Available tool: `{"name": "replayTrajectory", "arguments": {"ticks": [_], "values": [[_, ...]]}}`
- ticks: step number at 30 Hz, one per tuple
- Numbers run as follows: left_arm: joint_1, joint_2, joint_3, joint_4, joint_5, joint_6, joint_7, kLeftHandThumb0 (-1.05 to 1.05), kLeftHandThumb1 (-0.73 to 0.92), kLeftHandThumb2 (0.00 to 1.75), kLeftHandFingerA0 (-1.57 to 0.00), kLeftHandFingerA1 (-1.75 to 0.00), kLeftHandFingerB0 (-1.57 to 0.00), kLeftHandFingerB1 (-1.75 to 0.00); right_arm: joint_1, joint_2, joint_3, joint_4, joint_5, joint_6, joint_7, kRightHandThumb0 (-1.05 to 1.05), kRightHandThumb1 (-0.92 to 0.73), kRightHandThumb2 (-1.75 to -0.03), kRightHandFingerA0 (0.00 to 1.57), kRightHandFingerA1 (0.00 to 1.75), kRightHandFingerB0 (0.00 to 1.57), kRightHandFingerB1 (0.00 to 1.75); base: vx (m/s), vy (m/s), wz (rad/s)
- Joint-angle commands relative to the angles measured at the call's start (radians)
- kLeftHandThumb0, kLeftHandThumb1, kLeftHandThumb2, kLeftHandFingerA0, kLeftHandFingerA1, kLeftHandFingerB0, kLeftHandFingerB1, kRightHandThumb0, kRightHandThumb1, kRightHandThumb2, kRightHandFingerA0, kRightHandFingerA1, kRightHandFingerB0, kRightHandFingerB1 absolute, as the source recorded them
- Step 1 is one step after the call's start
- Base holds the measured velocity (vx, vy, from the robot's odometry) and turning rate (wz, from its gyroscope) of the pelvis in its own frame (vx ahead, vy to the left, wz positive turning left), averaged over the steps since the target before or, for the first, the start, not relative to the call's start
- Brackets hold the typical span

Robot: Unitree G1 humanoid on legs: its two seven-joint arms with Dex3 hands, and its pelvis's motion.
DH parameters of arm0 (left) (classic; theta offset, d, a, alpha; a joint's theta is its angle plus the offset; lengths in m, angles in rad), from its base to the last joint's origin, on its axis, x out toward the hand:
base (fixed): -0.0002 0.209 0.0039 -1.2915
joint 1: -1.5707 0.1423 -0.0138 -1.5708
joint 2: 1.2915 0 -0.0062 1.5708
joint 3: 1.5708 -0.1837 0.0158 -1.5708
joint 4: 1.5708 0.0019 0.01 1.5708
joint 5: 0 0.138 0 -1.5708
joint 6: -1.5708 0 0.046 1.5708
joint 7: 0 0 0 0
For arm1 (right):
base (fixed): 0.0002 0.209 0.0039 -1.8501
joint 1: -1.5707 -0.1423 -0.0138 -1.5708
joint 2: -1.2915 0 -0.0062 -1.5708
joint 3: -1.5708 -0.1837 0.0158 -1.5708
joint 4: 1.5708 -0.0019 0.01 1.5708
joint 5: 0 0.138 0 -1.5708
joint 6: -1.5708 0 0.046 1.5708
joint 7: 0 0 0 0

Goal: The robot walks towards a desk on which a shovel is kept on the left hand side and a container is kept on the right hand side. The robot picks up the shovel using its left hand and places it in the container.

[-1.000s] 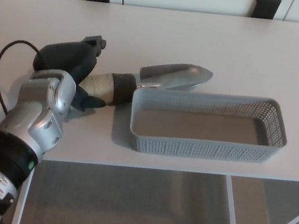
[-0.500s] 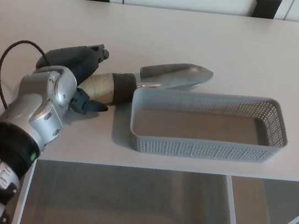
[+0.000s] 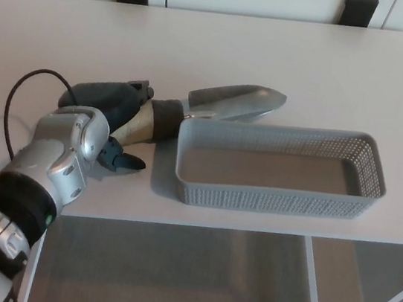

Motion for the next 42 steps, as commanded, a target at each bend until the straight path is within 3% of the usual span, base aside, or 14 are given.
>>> {"name": "replayTrajectory", "arguments": {"ticks": [1,2,3,4,10,12,14,22,27,28,30,35,39,42], "values": [[0.056,-0.008,0.005,0.046,-0.042,-0.076,-0.032,-0.49,0.57,0.58,-0.41,-0.44,-0.21,-0.28,-0.008,-0.023,0.005,-0.004,-0.019,-0.047,0.007,-0.25,-0.42,-0.52,0.77,0.56,0.57,0.48,0.00,0.000,0.00],[0.071,-0.009,0.029,0.036,-0.072,-0.095,-0.044,-0.39,0.65,0.60,-0.60,-1.02,-0.28,-0.30,-0.008,-0.022,0.005,-0.007,-0.021,-0.040,0.003,-0.26,-0.41,-0.52,0.77,0.56,0.58,0.48,0.00,0.000,0.00],[0.057,-0.011,0.015,0.063,-0.062,-0.098,-0.084,-0.25,0.82,0.65,-0.93,-0.54,-0.49,-0.37,-0.006,-0.020,0.004,-0.011,-0.023,-0.033,-0.004,-0.23,-0.42,-0.52,0.78,0.56,0.58,0.48,0.00,0.000,0.00],[0.037,-0.013,0.001,0.094,-0.049,-0.103,-0.108,-0.23,0.80,0.65,-1.04,-0.58,-0.56,-0.41,-0.007,-0.019,0.003,-0.014,-0.025,-0.031,-0.007,-0.23,-0.43,-0.52,0.78,0.55,0.58,0.48,0.00,0.000,0.00],[0.048,-0.011,-0.005,0.096,-0.032,-0.138,-0.044,-0.28,0.84,0.65,-0.96,-0.98,-0.65,-0.56,-0.022,-0.024,0.007,-0.003,-0.037,-0.037,-0.007,-0.26,-0.43,-0.52,0.79,0.55,0.58,0.48,0.00,0.000,0.00],[0.067,-0.019,0.031,0.082,-0.061,-0.131,-0.007,-0.31,0.86,0.65,-0.95,-1.20,-0.65,-0.82,-0.022,-0.026,0.006,-0.002,-0.034,-0.032,-0.003,-0.26,-0.43,-0.52,0.79,0.56,0.58,0.48,0.00,0.000,0.00],[0.075,-0.020,0.051,0.072,-0.067,-0.125,0.001,-0.34,0.87,0.66,-0.89,-1.12,-0.60,-0.55,-0.025,-0.028,0.008,0.001,-0.039,-0.036,-0.004,-0.27,-0.44,-0.52,0.78,0.55,0.58,0.48,0.00,0.000,0.00],[0.087,-0.018,0.070,0.096,-0.053,-0.166,0.075,-0.33,0.87,0.65,-0.93,-1.29,-0.61,-0.97,-0.027,-0.025,0.004,0.007,-0.039,-0.047,-0.003,-0.28,-0.45,-0.53,0.79,0.55,0.60,0.48,0.00,0.000,0.00],[0.117,-0.025,0.177,0.079,-0.141,-0.223,0.121,-0.30,0.81,0.64,-0.99,-1.27,-0.66,-0.70,-0.019,-0.024,0.003,-0.008,-0.038,-0.033,-0.008,-0.27,-0.45,-0.53,0.80,0.55,0.59,0.48,0.00,0.000,0.00],[0.121,-0.036,0.227,0.071,-0.183,-0.220,0.112,-0.31,0.80,0.65,-1.02,-1.33,-0.62,-0.93,-0.021,-0.024,0.004,-0.007,-0.041,-0.033,-0.009,-0.27,-0.45,-0.53,0.79,0.55,0.59,0.48,0.00,0.000,0.00],[0.120,-0.062,0.328,0.058,-0.263,-0.205,0.122,-0.33,0.81,0.64,-1.10,-1.33,-0.69,-0.63,-0.028,-0.023,0.001,0.006,-0.033,-0.039,0.000,-0.25,-0.45,-0.53,0.78,0.56,0.58,0.49,0.00,0.000,0.00],[0.107,-0.127,0.548,0.038,-0.435,-0.193,0.147,-0.32,0.79,0.63,-0.91,-1.47,-0.66,-1.16,-0.022,-0.027,0.006,0.008,-0.044,-0.049,0.000,-0.32,-0.45,-0.52,0.78,0.54,0.58,0.48,0.00,0.000,0.00],[0.103,-0.144,0.628,-0.007,-0.477,-0.166,0.132,-0.32,0.79,0.67,-0.94,-1.49,-0.75,-0.73,-0.011,-0.025,0.005,0.007,-0.043,-0.048,0.000,-0.28,-0.44,-0.52,0.78,0.55,0.59,0.48,0.00,0.000,0.00],[0.095,-0.159,0.679,-0.045,-0.508,-0.137,0.111,-0.30,0.80,0.64,-0.96,-1.52,-0.73,-0.96,-0.008,-0.025,0.004,0.006,-0.040,-0.052,0.005,-0.28,-0.44,-0.53,0.79,0.54,0.59,0.48,0.00,0.000,0.00]]}}
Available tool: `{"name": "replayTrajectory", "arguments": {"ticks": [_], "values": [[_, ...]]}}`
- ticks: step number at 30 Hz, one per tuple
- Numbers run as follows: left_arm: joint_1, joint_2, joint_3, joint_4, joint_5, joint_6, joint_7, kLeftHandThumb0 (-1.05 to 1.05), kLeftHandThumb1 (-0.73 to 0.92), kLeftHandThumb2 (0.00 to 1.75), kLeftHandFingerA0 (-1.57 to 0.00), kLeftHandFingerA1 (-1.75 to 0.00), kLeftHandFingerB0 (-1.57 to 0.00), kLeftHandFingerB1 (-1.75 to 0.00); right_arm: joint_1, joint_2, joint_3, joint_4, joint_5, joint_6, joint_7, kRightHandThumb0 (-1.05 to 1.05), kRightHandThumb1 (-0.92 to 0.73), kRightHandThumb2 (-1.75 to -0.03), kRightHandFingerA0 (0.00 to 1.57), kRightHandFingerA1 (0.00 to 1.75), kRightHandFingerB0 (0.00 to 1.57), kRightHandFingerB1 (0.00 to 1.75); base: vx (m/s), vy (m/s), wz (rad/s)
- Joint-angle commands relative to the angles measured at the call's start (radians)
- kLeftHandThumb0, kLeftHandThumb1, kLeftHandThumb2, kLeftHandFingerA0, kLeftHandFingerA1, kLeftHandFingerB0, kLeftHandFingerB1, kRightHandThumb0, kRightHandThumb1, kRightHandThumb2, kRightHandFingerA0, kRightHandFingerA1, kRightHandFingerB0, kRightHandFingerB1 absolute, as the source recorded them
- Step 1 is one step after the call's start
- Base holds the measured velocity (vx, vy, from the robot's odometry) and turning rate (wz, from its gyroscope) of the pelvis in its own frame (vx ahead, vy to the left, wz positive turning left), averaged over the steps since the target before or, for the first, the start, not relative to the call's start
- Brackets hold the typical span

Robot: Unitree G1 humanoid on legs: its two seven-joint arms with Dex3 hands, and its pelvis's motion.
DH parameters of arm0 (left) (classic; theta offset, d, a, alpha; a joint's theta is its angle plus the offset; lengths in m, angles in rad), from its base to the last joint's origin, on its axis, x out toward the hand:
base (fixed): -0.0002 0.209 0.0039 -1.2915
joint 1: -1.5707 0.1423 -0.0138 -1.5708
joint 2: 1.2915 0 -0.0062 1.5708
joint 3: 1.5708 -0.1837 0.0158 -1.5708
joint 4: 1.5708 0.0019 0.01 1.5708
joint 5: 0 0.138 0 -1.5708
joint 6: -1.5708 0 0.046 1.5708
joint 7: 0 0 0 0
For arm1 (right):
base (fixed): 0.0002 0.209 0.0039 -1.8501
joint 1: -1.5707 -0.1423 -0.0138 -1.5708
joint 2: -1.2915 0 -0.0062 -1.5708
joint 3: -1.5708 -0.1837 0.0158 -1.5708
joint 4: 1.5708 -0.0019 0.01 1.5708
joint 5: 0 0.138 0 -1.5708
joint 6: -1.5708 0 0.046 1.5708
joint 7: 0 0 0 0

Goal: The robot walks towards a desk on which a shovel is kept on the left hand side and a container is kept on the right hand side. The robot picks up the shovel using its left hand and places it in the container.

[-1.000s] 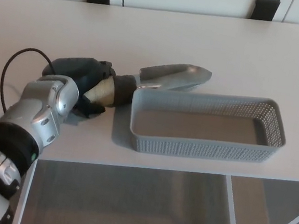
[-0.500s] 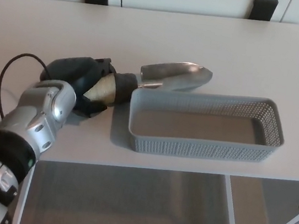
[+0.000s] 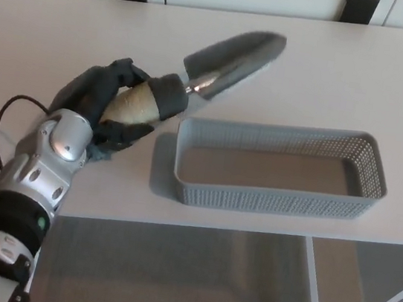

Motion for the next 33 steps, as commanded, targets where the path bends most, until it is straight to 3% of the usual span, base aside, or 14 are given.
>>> {"name": "replayTrajectory", "arguments": {"ticks": [1,5,8,11,15,18,19,21,23,24,25,28,32,33], "values": [[0.013,-0.045,0.203,-0.087,-0.273,0.070,-0.029,-0.30,0.77,0.67,-0.95,-1.52,-0.73,-0.96,0.019,-0.014,-0.004,0.002,-0.002,-0.032,-0.001,-0.28,-0.44,-0.53,0.79,0.54,0.60,0.48,0.00,0.000,0.00],[0.030,-0.026,0.159,-0.176,-0.205,0.048,-0.060,-0.30,0.80,0.64,-1.00,-1.50,-0.72,-0.92,0.016,-0.017,-0.006,-0.004,-0.003,-0.024,0.000,-0.28,-0.44,-0.52,0.78,0.54,0.59,0.48,0.00,0.000,0.00],[0.063,-0.002,0.094,-0.288,-0.144,0.038,-0.081,-0.32,0.78,0.67,-0.96,-1.53,-0.67,-1.10,0.011,-0.020,-0.005,0.000,-0.004,-0.033,0.006,-0.29,-0.44,-0.52,0.79,0.55,0.60,0.48,0.00,0.000,0.00],[0.101,0.014,0.044,-0.417,-0.116,0.065,-0.120,-0.32,0.81,0.67,-0.96,-1.45,-0.71,-0.63,0.007,-0.025,-0.004,0.003,-0.007,-0.032,0.008,-0.28,-0.45,-0.52,0.77,0.55,0.58,0.48,0.00,0.000,0.00],[0.157,0.091,-0.070,-0.571,-0.019,0.028,-0.162,-0.30,0.82,0.64,-0.95,-1.26,-0.68,-0.55,0.006,-0.025,-0.002,0.000,-0.010,-0.020,0.008,-0.27,-0.45,-0.53,0.76,0.55,0.59,0.48,0.00,0.000,0.00],[0.192,0.122,-0.115,-0.664,-0.015,0.055,-0.204,-0.32,0.78,0.66,-0.85,-1.40,-0.72,-0.76,0.004,-0.028,0.000,0.006,-0.018,-0.028,0.007,-0.29,-0.45,-0.53,0.77,0.54,0.59,0.48,0.00,0.000,0.00],[0.206,0.137,-0.134,-0.695,-0.009,0.065,-0.223,-0.29,0.78,0.67,-0.82,-1.48,-0.70,-0.95,0.008,-0.028,-0.002,0.005,-0.016,-0.027,0.010,-0.29,-0.45,-0.53,0.77,0.55,0.59,0.48,0.00,0.000,0.00],[0.222,0.153,-0.159,-0.744,-0.004,0.105,-0.246,-0.28,0.80,0.63,-0.80,-1.56,-0.68,-1.12,0.007,-0.027,-0.001,0.006,-0.016,-0.024,0.009,-0.29,-0.45,-0.53,0.78,0.55,0.59,0.48,0.00,0.000,0.00],[0.233,0.164,-0.174,-0.777,-0.011,0.135,-0.264,-0.27,0.80,0.63,-0.81,-1.57,-0.69,-1.12,0.007,-0.026,-0.001,0.008,-0.017,-0.027,0.009,-0.29,-0.45,-0.52,0.78,0.55,0.59,0.48,0.00,0.000,0.00],[0.244,0.174,-0.189,-0.794,-0.016,0.149,-0.287,-0.27,0.81,0.64,-0.94,-1.42,-0.73,-0.96,0.007,-0.026,-0.001,0.014,-0.016,-0.038,0.011,-0.29,-0.44,-0.53,0.78,0.56,0.60,0.49,0.00,0.000,0.00],[0.250,0.182,-0.199,-0.802,-0.020,0.153,-0.298,-0.27,0.79,0.66,-0.95,-1.40,-0.76,-0.81,0.008,-0.026,-0.001,0.014,-0.017,-0.041,0.011,-0.30,-0.44,-0.53,0.79,0.55,0.60,0.49,0.00,0.000,0.00],[0.254,0.202,-0.225,-0.787,-0.021,0.133,-0.300,-0.28,0.79,0.65,-0.93,-1.40,-0.75,-0.76,0.011,-0.027,0.001,0.015,-0.018,-0.052,0.013,-0.31,-0.44,-0.53,0.78,0.55,0.59,0.49,0.00,0.000,0.00],[0.236,0.215,-0.250,-0.763,-0.005,0.161,-0.305,-0.27,0.78,0.68,-0.83,-1.53,-0.59,-1.22,0.006,-0.026,0.005,0.019,-0.020,-0.042,0.007,-0.29,-0.44,-0.53,0.78,0.55,0.60,0.48,0.00,0.000,0.00],[0.231,0.219,-0.255,-0.760,-0.001,0.175,-0.314,-0.28,0.81,0.64,-0.81,-1.50,-0.57,-1.23,0.009,-0.026,0.006,0.009,-0.020,-0.030,0.002,-0.28,-0.45,-0.53,0.77,0.54,0.60,0.48,0.00,0.000,0.00]]}}
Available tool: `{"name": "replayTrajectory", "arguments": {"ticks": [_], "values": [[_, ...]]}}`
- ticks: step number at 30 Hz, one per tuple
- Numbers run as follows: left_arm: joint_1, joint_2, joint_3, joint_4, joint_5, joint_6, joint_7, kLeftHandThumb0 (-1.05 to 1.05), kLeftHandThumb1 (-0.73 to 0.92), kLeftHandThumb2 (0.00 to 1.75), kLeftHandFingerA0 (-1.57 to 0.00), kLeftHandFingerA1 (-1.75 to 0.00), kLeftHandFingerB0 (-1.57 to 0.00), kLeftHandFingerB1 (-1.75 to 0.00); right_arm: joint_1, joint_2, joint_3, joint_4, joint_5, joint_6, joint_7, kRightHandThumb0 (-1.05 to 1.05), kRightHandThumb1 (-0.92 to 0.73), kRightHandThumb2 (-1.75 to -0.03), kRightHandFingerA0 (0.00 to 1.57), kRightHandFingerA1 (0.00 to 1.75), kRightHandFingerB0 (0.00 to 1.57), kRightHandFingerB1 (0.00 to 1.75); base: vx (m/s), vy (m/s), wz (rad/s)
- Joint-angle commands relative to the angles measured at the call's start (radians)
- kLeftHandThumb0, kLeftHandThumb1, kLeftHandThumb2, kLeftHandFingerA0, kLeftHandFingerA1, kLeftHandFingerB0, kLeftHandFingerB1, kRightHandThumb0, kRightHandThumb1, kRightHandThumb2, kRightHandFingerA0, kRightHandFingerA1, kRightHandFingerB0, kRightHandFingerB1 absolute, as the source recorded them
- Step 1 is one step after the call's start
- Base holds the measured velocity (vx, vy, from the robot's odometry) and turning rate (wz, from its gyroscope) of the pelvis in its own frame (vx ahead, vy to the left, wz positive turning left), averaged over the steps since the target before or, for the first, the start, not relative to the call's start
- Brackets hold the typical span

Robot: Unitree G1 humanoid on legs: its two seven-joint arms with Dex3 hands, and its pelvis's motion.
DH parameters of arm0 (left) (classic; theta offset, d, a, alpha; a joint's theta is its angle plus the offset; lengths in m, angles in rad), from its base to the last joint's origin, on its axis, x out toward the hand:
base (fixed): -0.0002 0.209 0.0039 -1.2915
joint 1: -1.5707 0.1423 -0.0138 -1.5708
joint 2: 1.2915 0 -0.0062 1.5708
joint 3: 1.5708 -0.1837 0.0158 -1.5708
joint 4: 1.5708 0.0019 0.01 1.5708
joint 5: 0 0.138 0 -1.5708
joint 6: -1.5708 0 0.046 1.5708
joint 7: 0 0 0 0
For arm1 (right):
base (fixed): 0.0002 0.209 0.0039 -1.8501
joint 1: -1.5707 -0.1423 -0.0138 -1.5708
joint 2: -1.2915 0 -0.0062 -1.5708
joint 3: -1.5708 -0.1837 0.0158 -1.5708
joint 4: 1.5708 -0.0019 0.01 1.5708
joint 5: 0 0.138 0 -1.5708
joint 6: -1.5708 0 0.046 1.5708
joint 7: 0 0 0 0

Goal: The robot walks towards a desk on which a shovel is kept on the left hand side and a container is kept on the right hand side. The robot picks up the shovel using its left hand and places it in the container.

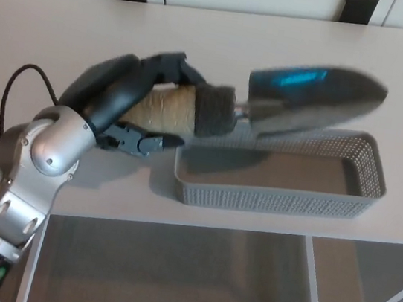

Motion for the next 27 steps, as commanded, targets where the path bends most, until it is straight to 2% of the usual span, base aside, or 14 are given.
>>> {"name": "replayTrajectory", "arguments": {"ticks": [1,2,4,7,8,12,15,17,20,21,22,24,26,27], "values": [[-0.019,0.029,-0.021,0.010,0.028,0.072,-0.057,-0.27,0.81,0.64,-0.81,-1.48,-0.59,-1.17,0.006,-0.014,0.001,-0.009,-0.005,-0.019,-0.005,-0.28,-0.45,-0.53,0.78,0.54,0.60,0.48,0.00,0.000,0.00],[-0.025,0.027,-0.018,0.016,0.021,0.083,-0.064,-0.27,0.79,0.67,-0.79,-1.52,-0.60,-1.12,0.007,-0.014,0.002,-0.012,-0.005,-0.020,-0.005,-0.28,-0.45,-0.53,0.78,0.54,0.60,0.48,0.00,0.000,0.00],[-0.042,0.018,-0.012,0.026,0.014,0.142,-0.086,-0.30,0.80,0.65,-0.89,-1.37,-0.56,-0.49,0.006,-0.016,0.003,-0.015,-0.006,-0.017,-0.005,-0.27,-0.46,-0.53,0.78,0.54,0.59,0.48,0.00,0.000,0.00],[-0.073,0.017,-0.006,0.077,0.009,0.148,-0.091,-0.29,0.80,0.65,-0.94,-1.34,-0.65,-0.66,0.007,-0.018,0.004,-0.013,-0.006,-0.019,-0.004,-0.28,-0.45,-0.53,0.78,0.54,0.60,0.48,0.00,0.000,0.00],[-0.085,0.014,-0.002,0.095,0.001,0.149,-0.094,-0.29,0.80,0.66,-0.91,-1.39,-0.65,-0.95,0.006,-0.018,0.004,-0.014,-0.004,-0.016,-0.002,-0.28,-0.46,-0.53,0.78,0.54,0.59,0.48,0.00,0.000,0.00],[-0.144,0.001,0.020,0.181,-0.025,0.149,-0.095,-0.32,0.80,0.70,-0.81,-1.57,-0.61,-1.29,0.003,-0.017,0.006,0.000,-0.001,-0.031,0.003,-0.29,-0.45,-0.53,0.78,0.55,0.60,0.48,0.00,0.000,0.00],[-0.165,-0.003,0.017,0.213,-0.018,0.122,-0.088,-0.31,0.79,0.69,-0.78,-1.57,-0.64,-1.15,0.001,-0.020,0.009,-0.008,-0.009,-0.021,-0.005,-0.29,-0.45,-0.53,0.78,0.54,0.60,0.48,0.00,0.000,0.00],[-0.174,-0.003,-0.002,0.215,0.004,0.117,-0.084,-0.30,0.79,0.67,-0.84,-1.49,-0.66,-0.75,-0.004,-0.021,0.009,-0.001,-0.009,-0.022,-0.004,-0.29,-0.44,-0.53,0.77,0.54,0.60,0.48,0.00,0.000,0.00],[-0.188,0.000,-0.037,0.192,0.037,0.151,-0.100,-0.31,0.81,0.63,-0.90,-1.34,-0.65,-0.58,-0.009,-0.023,0.012,0.001,-0.012,-0.022,-0.005,-0.29,-0.44,-0.53,0.78,0.55,0.60,0.48,0.00,0.000,0.00],[-0.193,0.003,-0.057,0.185,0.060,0.157,-0.097,-0.30,0.79,0.64,-0.86,-1.24,-0.67,-0.61,-0.008,-0.023,0.013,-0.005,-0.014,-0.015,-0.009,-0.29,-0.44,-0.53,0.78,0.54,0.60,0.48,0.00,0.000,0.00],[-0.188,0.003,-0.067,0.178,0.065,0.140,-0.083,-0.29,0.79,0.64,-0.81,-1.27,-0.63,-0.82,-0.008,-0.025,0.014,-0.003,-0.016,-0.019,-0.008,-0.29,-0.45,-0.53,0.77,0.54,0.60,0.48,0.00,0.000,0.00],[-0.190,0.000,-0.087,0.174,0.080,0.144,-0.073,-0.29,0.79,0.67,-0.70,-1.52,-0.57,-1.12,-0.008,-0.028,0.016,-0.010,-0.018,-0.017,-0.009,-0.29,-0.45,-0.53,0.77,0.54,0.60,0.48,0.00,0.000,0.00],[-0.197,0.002,-0.113,0.165,0.103,0.153,-0.079,-0.30,0.82,0.64,-0.71,-1.31,-0.67,-0.86,-0.010,-0.030,0.017,-0.010,-0.019,-0.017,-0.007,-0.30,-0.45,-0.53,0.77,0.54,0.59,0.48,0.00,0.000,0.00],[-0.193,0.004,-0.119,0.155,0.106,0.150,-0.083,-0.29,0.81,0.66,-0.71,-1.37,-0.69,-0.86,-0.011,-0.031,0.017,-0.011,-0.019,-0.015,-0.006,-0.30,-0.45,-0.53,0.76,0.54,0.59,0.48,0.00,0.000,0.00]]}}
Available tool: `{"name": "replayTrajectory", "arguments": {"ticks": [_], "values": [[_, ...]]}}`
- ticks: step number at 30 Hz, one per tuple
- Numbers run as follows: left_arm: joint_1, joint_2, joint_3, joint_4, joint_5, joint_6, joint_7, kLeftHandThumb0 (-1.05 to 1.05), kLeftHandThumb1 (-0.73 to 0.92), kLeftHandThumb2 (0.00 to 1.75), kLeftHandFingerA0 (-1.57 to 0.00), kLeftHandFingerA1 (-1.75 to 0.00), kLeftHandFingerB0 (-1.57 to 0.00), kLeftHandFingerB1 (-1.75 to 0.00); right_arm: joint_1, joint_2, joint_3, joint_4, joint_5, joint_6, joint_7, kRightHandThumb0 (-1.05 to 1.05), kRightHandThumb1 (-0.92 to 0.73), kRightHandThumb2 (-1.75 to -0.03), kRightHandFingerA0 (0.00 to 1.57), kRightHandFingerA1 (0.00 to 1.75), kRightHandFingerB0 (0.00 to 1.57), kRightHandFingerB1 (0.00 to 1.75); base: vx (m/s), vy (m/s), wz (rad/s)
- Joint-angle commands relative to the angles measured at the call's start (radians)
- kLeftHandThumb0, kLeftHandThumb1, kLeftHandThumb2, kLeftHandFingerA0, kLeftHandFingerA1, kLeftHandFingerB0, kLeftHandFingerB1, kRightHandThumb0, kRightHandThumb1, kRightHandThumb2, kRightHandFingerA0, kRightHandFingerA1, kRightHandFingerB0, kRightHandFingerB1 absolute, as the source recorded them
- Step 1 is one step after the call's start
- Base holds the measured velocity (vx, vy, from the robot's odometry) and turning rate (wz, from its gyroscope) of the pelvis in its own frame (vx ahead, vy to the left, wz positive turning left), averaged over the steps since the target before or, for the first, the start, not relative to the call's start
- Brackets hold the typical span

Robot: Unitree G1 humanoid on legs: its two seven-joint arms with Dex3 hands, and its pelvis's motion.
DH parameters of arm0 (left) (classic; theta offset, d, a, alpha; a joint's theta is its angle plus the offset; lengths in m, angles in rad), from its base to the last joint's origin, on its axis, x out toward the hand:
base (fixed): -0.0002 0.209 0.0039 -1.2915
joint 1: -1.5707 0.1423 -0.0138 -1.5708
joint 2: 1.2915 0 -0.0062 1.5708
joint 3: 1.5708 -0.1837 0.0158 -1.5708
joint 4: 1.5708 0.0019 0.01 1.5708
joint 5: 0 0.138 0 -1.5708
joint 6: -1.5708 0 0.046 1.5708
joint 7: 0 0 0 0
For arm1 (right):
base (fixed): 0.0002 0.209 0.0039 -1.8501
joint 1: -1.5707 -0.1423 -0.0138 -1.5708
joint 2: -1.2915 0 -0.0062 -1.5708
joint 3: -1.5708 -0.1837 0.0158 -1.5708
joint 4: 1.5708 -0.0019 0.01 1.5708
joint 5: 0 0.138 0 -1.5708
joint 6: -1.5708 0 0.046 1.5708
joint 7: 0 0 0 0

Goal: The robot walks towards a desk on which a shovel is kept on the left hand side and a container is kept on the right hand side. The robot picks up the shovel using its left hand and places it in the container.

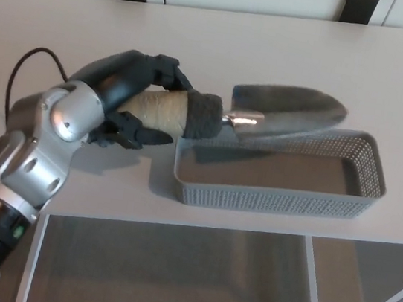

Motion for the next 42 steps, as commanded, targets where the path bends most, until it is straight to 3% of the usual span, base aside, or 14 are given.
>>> {"name": "replayTrajectory", "arguments": {"ticks": [1,9,15,20,25,30,33,34,35,37,38,40,41,42], "values": [[-0.014,0.011,-0.033,-0.043,0.053,0.022,-0.004,-0.29,0.80,0.64,-0.81,-1.20,-0.70,-0.59,-0.002,-0.019,0.000,-0.005,-0.010,-0.014,-0.003,-0.30,-0.45,-0.53,0.77,0.54,0.59,0.48,0.00,0.000,0.00],[-0.007,-0.003,-0.074,-0.119,0.095,0.107,-0.041,-0.30,0.79,0.63,-0.76,-1.09,-0.61,-0.49,-0.007,-0.022,-0.004,-0.007,-0.001,-0.012,0.004,-0.29,-0.46,-0.53,0.76,0.55,0.59,0.48,0.00,0.000,0.00],[0.001,0.010,-0.097,-0.128,0.107,0.049,-0.029,-0.30,0.79,0.66,-0.70,-1.44,-0.56,-1.11,-0.004,-0.020,-0.004,-0.004,0.000,-0.009,0.004,-0.28,-0.47,-0.53,0.77,0.54,0.59,0.47,0.00,0.000,0.00],[-0.015,0.003,-0.124,-0.113,0.132,0.055,-0.023,-0.31,0.81,0.64,-0.78,-1.24,-0.68,-0.67,-0.006,-0.020,-0.003,-0.002,0.000,-0.011,0.006,-0.29,-0.45,-0.53,0.77,0.55,0.60,0.48,0.00,0.000,0.00],[-0.033,-0.011,-0.142,-0.075,0.154,0.063,-0.013,-0.33,0.83,0.64,-0.81,-1.16,-0.70,-0.81,-0.014,-0.018,-0.003,-0.009,0.000,0.007,-0.001,-0.28,-0.45,-0.53,0.77,0.55,0.59,0.48,0.00,0.000,0.00],[-0.029,-0.033,-0.154,-0.033,0.174,0.058,0.016,-0.35,0.78,0.67,-0.80,-1.47,-0.66,-1.00,-0.010,-0.025,-0.001,-0.015,-0.005,-0.008,0.003,-0.29,-0.46,-0.53,0.77,0.54,0.61,0.48,0.00,0.000,0.00],[-0.028,-0.030,-0.157,-0.027,0.181,0.034,0.024,-0.30,0.77,0.62,-0.76,-1.22,-0.66,-0.61,-0.015,-0.030,0.000,-0.020,-0.009,-0.007,0.003,-0.30,-0.46,-0.53,0.78,0.55,0.62,0.48,0.00,0.000,0.00],[-0.028,-0.027,-0.159,-0.022,0.181,0.015,0.029,-0.28,0.74,0.65,-0.72,-1.47,-0.55,-0.99,-0.017,-0.031,0.001,-0.021,-0.008,-0.008,0.005,-0.29,-0.46,-0.53,0.78,0.55,0.62,0.48,0.00,0.000,0.00],[-0.025,-0.025,-0.158,-0.021,0.179,-0.005,0.036,-0.28,0.74,0.65,-0.72,-1.47,-0.55,-0.99,-0.018,-0.032,0.002,-0.024,-0.008,-0.005,0.004,-0.29,-0.46,-0.53,0.78,0.55,0.62,0.48,0.00,0.000,0.00],[-0.028,-0.028,-0.143,-0.005,0.148,-0.040,0.026,-0.28,0.75,0.62,-0.91,-0.99,-0.64,-0.63,-0.023,-0.035,0.002,-0.022,-0.007,-0.007,0.005,-0.30,-0.46,-0.53,0.78,0.55,0.62,0.48,0.00,0.000,0.00],[-0.033,-0.030,-0.141,-0.013,0.133,-0.024,-0.011,-0.50,0.62,0.58,-0.82,-0.98,-0.36,-0.33,-0.025,-0.036,0.005,-0.028,-0.012,0.001,0.000,-0.30,-0.46,-0.53,0.79,0.54,0.63,0.48,0.00,0.000,0.00],[-0.059,-0.007,-0.172,-0.010,0.140,-0.031,-0.096,-0.73,0.48,0.89,0.00,-0.23,0.00,-0.19,-0.031,-0.039,0.007,-0.027,-0.012,0.005,0.000,-0.30,-0.46,-0.53,0.78,0.54,0.61,0.47,0.00,0.000,0.00],[-0.065,-0.002,-0.185,-0.012,0.157,-0.027,-0.102,-0.87,0.66,0.60,0.00,-0.15,0.00,-0.12,-0.031,-0.040,0.008,-0.026,-0.012,0.006,-0.001,-0.30,-0.45,-0.53,0.78,0.54,0.61,0.47,0.00,0.000,0.00],[-0.073,0.004,-0.206,-0.017,0.180,-0.020,-0.113,-0.87,0.54,0.95,0.00,-0.09,0.00,-0.08,-0.032,-0.040,0.009,-0.026,-0.013,0.007,0.000,-0.30,-0.46,-0.53,0.79,0.54,0.61,0.47,0.00,0.000,0.00]]}}
